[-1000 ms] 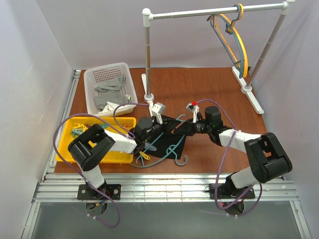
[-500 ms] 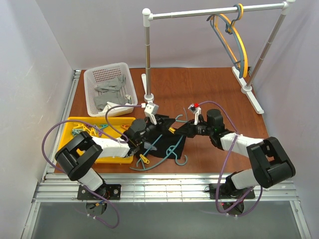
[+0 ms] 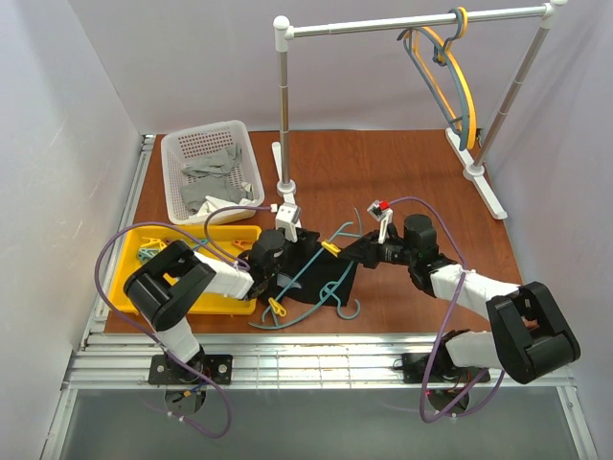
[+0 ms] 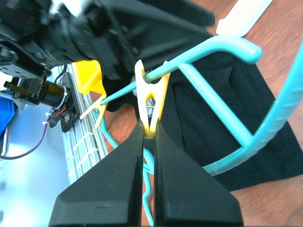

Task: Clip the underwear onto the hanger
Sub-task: Clamp the underwear onto the hanger.

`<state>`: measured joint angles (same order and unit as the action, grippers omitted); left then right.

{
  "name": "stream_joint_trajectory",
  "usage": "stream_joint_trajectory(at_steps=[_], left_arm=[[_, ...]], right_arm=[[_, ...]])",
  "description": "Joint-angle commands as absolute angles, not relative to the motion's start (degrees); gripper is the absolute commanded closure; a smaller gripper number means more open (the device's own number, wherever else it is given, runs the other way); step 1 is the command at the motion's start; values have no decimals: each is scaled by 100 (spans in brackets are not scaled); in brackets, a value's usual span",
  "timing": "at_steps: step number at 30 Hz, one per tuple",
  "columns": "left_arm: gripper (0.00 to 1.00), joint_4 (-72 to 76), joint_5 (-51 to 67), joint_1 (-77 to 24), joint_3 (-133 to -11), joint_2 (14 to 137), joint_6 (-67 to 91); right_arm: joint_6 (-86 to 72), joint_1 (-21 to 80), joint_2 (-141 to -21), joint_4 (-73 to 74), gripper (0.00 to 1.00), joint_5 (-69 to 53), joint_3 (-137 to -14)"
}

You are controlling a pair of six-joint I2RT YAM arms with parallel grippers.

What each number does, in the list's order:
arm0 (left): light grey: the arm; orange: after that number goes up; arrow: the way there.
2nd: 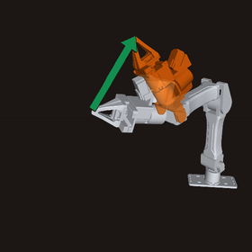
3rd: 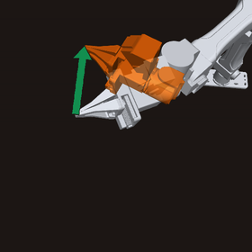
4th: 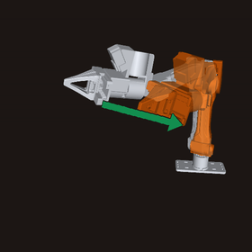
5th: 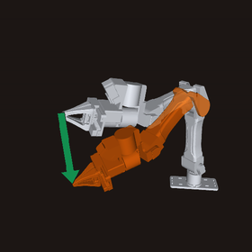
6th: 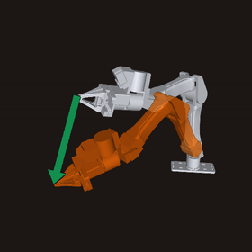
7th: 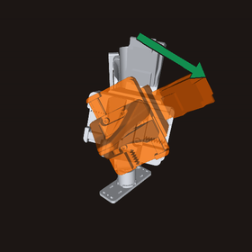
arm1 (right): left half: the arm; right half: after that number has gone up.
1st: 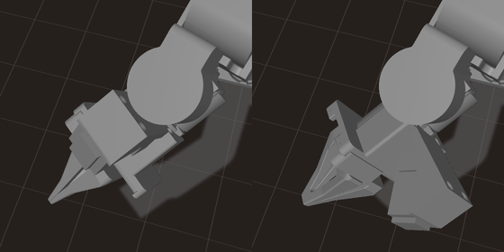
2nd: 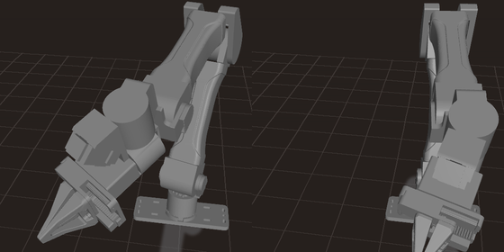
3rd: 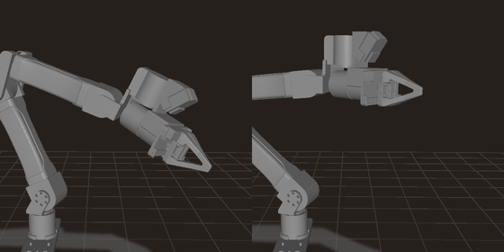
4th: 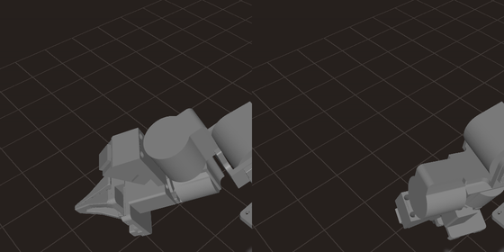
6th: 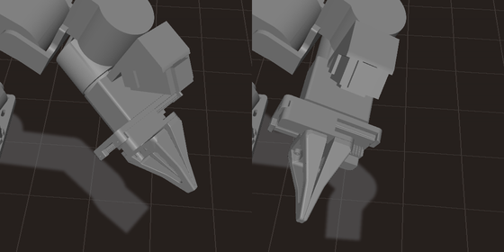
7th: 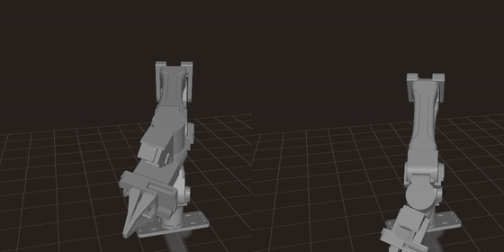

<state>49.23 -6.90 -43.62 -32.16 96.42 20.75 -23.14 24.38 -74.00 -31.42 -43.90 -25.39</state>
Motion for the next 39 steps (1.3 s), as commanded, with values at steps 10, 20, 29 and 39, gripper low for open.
stream_joint_trajectory(at_steps=[10,20,29,39], left_arm=[[61,3579,403,-4342,-3735,10055,1134],[61,2874,615,-4342,-4254,10660,1151],[100,3172,625,-4342,-4298,10793,1327],[100,4034,-243,-4324,-4227,10503,1863]], right_arm=[[-2162,2408,-7154,-3111,99,-4368,-2619],[-2171,2391,-7067,-3085,99,-4351,-2575],[-2145,2391,-6970,-3041,99,-4280,-2540],[-2127,2373,-6785,-2988,99,-4192,-2479]])
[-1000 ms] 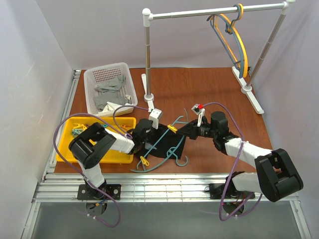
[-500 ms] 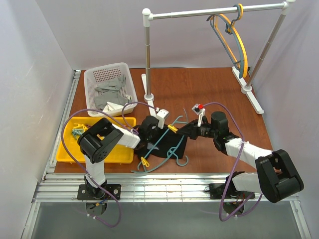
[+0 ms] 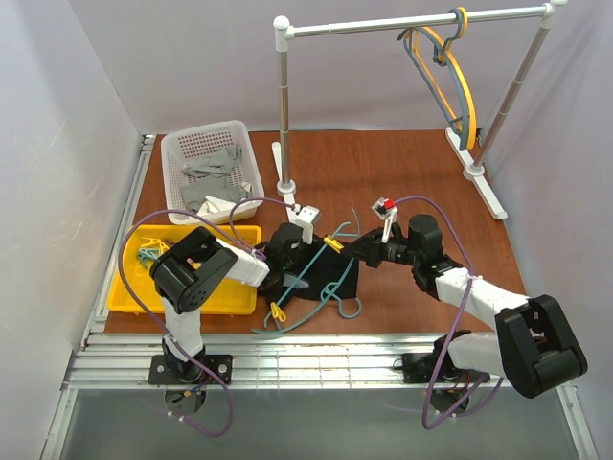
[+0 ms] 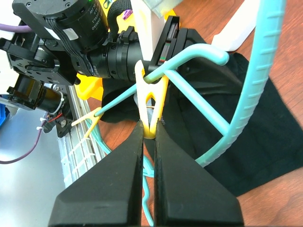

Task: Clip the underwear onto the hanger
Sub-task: Clamp the underwear onto the hanger.

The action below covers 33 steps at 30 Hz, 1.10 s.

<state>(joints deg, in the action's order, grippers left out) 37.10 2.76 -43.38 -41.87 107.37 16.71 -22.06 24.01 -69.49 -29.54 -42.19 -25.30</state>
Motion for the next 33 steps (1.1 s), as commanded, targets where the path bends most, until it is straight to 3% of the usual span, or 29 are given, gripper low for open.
stream_joint_trajectory(at_steps=[1,18,33], left_arm=[[100,4078,-307,-4307,-4245,10494,1898],[100,4746,-1335,-3815,-4474,10477,2320],[100,6099,-2223,-3727,-2971,9282,2312]], right_arm=[[-2118,2364,-6742,-2953,99,-4184,-2487],[-2013,2329,-6846,-2777,99,-4104,-2619],[-1977,2312,-6987,-2786,99,-4131,-2698]])
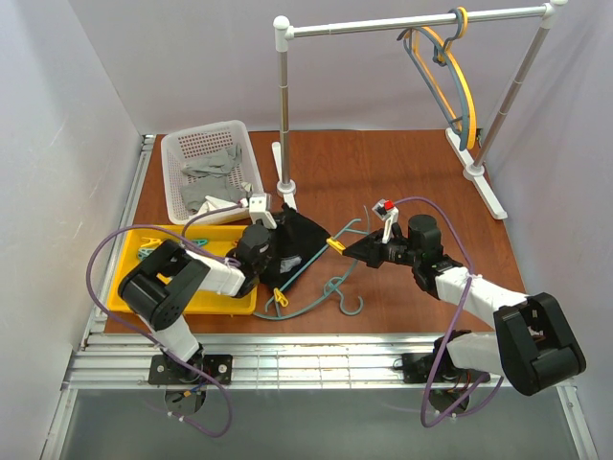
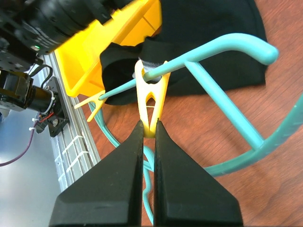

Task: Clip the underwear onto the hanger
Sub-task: Clamp the underwear onto the hanger.

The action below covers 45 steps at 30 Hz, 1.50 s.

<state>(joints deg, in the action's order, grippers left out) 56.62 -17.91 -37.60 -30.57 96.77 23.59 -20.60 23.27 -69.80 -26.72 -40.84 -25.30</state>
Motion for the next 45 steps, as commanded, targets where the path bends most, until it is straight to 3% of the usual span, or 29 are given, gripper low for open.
stream_joint_trajectory(at_steps=[1,9,10,11,13,16,17,20,25,33,45], left_arm=[[100,6082,-2276,-3727,-2962,9246,2268],[97,5582,-2435,-3498,-3006,9378,2286],[88,5520,-2435,-3498,-3084,9404,2233],[65,5433,-2408,-3498,-3128,9422,2119],[54,5283,-2303,-3507,-3216,9457,1961],[49,5598,-1935,-3533,-2998,9308,1635],[39,5686,-1664,-3542,-2945,9229,1548],[39,5915,-561,-3568,-2883,9070,1056],[41,4159,-27,-3577,-3673,9535,879],[40,2120,-430,-3577,-4412,9941,1072],[43,1195,-422,-3577,-4298,9484,1309]], right_arm=[[-1960,2312,-6996,-2786,99,-4140,-2698],[-1978,2311,-6873,-2795,99,-4131,-2672],[-1986,2312,-6864,-2786,99,-4131,-2663],[-1986,2312,-6856,-2786,99,-4131,-2663],[-1978,2311,-6864,-2786,99,-4140,-2663],[-1978,2312,-6847,-2795,99,-4131,-2663],[-1978,2303,-6855,-2786,99,-4131,-2663],[-1986,2312,-6873,-2795,99,-4131,-2681],[-2004,2312,-6882,-2786,99,-4166,-2733],[-1987,2303,-6847,-2786,99,-4157,-2725],[-1960,2303,-6943,-2786,99,-4175,-2707]])
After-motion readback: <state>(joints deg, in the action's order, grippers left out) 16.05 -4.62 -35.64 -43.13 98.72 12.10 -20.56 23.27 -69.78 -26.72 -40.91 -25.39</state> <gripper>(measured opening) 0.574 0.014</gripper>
